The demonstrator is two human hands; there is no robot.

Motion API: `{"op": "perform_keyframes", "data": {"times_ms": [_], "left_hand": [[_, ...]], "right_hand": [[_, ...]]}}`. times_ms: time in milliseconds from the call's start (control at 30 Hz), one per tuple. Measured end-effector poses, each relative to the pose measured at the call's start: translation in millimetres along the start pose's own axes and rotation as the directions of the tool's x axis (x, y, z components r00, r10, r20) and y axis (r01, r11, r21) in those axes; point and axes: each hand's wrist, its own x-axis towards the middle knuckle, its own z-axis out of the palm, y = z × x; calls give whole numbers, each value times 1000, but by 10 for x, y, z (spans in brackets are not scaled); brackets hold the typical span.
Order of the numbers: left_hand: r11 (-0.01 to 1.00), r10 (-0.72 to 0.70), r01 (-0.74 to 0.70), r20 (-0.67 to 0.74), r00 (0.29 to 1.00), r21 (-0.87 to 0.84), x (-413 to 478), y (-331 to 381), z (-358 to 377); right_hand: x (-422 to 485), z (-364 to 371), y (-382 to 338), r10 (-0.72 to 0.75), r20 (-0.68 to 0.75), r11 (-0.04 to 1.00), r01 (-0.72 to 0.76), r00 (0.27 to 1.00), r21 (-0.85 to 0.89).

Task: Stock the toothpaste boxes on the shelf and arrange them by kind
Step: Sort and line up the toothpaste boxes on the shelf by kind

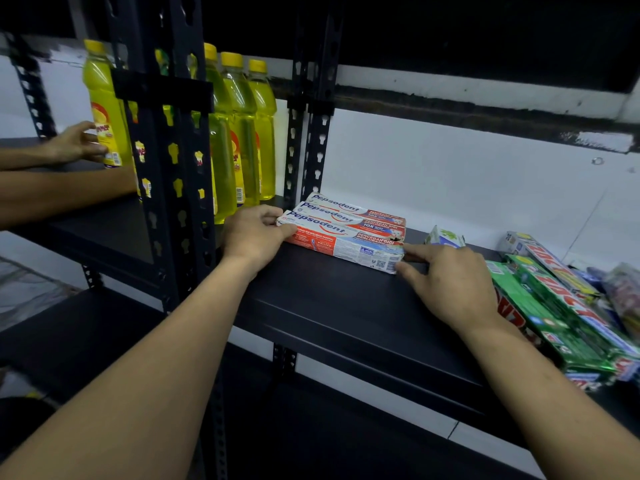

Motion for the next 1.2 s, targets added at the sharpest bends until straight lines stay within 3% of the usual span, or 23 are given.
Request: {"op": "perform_keyframes", "data": {"times_ms": [1200], "left_hand": [[1000,6,-6,-4,1000,26,-5,14,-2]], "right_hand": [[-3,-31,-23,39,17,998,-40,999,44]]}}
